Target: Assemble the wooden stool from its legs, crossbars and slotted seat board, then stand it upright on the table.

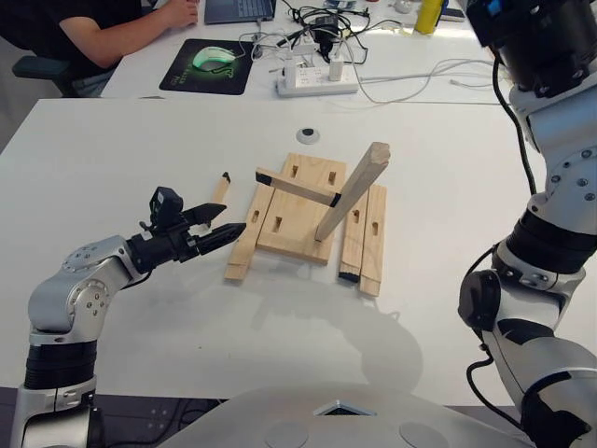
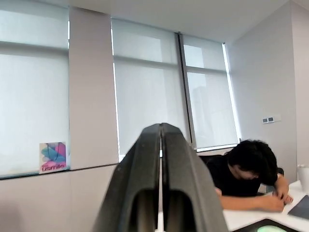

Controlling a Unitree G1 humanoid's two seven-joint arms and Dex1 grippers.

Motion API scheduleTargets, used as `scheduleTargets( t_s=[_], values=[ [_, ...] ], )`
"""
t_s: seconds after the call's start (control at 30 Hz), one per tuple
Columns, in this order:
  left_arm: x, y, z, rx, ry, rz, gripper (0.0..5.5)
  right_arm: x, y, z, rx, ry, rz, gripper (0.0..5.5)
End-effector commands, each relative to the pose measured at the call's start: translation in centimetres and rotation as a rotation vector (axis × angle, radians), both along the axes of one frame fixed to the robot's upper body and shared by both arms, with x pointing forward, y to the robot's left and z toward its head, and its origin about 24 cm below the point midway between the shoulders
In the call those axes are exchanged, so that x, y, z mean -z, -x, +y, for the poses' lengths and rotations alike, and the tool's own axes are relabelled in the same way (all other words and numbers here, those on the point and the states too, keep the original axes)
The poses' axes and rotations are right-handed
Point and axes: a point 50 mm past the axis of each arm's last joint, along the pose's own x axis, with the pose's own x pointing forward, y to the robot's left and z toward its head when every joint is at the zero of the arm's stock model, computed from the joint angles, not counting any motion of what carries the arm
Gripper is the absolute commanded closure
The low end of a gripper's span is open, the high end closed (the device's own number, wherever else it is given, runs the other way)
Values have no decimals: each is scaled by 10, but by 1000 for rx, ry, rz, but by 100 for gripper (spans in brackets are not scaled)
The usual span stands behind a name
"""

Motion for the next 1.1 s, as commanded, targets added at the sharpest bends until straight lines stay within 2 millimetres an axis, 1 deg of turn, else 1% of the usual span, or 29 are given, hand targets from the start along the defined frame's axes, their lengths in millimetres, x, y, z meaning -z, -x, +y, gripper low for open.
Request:
scheduleTargets(
  t_s=[0.03,0.07,0.1,0.13,0.2,0.27,0.3,0.33,0.43,0.53,0.6,0.63,0.67,0.7,0.73,0.77,0.83,0.87,0.9,0.93,0.97,1.03,1.1],
  values=[
    [-4,-3,0,17,-11,-3,159,97,9,13,-51,198,292,547],
    [-4,-3,0,19,-10,0,159,109,8,11,-14,215,312,547],
    [-4,-4,0,24,-11,4,159,113,8,10,9,211,310,547],
    [-3,-3,0,27,-11,8,159,108,6,10,31,179,283,547],
    [-2,-1,0,30,-9,15,159,84,0,10,69,106,193,547],
    [0,-1,-1,32,-7,21,159,56,-5,7,106,33,105,547],
    [1,-1,-2,33,-5,23,159,39,-6,4,120,-10,59,547],
    [1,-1,-3,32,-1,25,159,24,-6,1,125,-50,22,547],
    [3,0,-4,28,4,27,159,-12,-1,-7,111,-129,-50,547],
    [4,1,-3,18,4,27,159,-35,4,-15,88,-175,-89,547],
    [4,2,-1,11,3,26,159,-41,7,-17,49,-208,-79,547],
    [4,1,-1,11,3,25,159,-35,8,-14,25,-195,-57,547],
    [4,1,-1,12,3,25,159,-22,8,-10,1,-159,-18,547],
    [3,0,-2,15,3,24,159,-2,7,-3,-13,-105,35,547],
    [3,0,-3,19,2,23,159,23,6,4,-20,-42,103,547],
    [3,-1,-3,25,3,23,159,54,6,10,-25,1,192,547],
    [2,-3,-5,37,3,22,159,106,11,19,-13,81,318,547],
    [1,-3,-6,44,4,24,159,124,13,23,-2,90,355,547],
    [2,-3,-6,47,5,27,159,132,15,27,7,96,362,547],
    [2,-2,-6,52,4,32,159,129,16,31,14,89,341,547],
    [3,-1,-6,54,4,38,159,119,14,33,26,64,303,547],
    [4,0,-6,54,5,45,159,92,10,33,53,26,200,547],
    [5,1,-6,56,6,49,159,65,7,29,87,-19,112,547]
  ],
)
